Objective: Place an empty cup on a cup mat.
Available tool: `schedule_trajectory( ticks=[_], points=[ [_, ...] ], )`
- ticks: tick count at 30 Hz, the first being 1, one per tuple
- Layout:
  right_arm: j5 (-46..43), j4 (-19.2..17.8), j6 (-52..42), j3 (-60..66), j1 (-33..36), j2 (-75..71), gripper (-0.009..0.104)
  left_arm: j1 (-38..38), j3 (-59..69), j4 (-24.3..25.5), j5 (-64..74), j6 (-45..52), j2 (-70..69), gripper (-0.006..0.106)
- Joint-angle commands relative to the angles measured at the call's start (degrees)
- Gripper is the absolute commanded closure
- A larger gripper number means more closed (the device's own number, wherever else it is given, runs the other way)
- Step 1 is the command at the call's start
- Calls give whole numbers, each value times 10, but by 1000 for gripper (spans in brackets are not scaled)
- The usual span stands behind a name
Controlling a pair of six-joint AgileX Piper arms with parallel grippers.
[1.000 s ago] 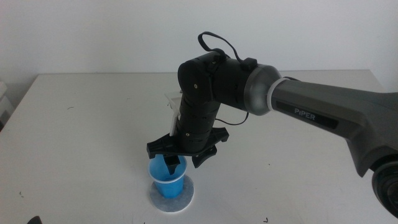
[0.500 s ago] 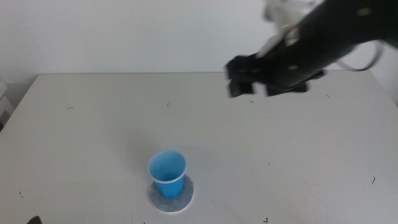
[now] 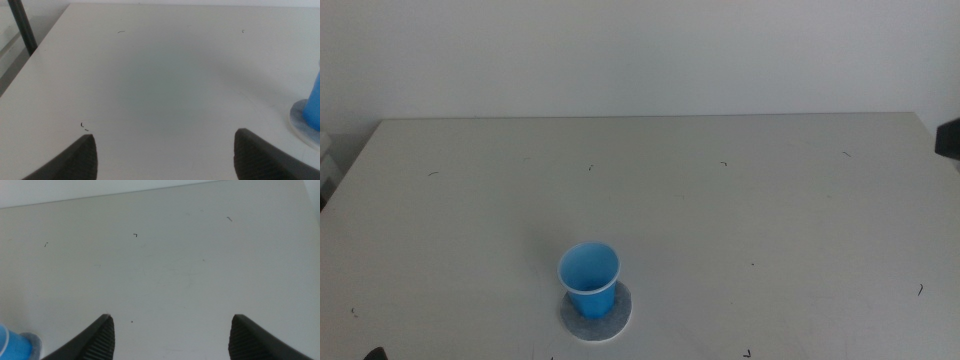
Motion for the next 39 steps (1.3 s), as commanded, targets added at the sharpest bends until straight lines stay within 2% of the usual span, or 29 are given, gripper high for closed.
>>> schedule_trajectory(
  ticks=[1, 7, 11, 17, 26, 39],
  points=[
    [-63, -15, -34, 32, -8, -52, 37, 1, -3, 2, -38, -6, -7, -5],
    [-184, -21, -96, 190, -8, -191, 37, 1, -3, 2, -38, -6, -7, -5],
    [-278, -21, -87, 303, -8, -292, 37, 1, -3, 2, -38, -6, -7, -5],
    [-370, -31, -86, 424, -8, -425, 37, 1, -3, 2, -38, -6, -7, -5],
    [-368, -30, -86, 528, -8, -520, 38, 1, -3, 2, -38, -6, -7, -5],
    [-354, -31, -86, 596, -8, -558, 38, 1, -3, 2, -38, -6, -7, -5]
  ],
)
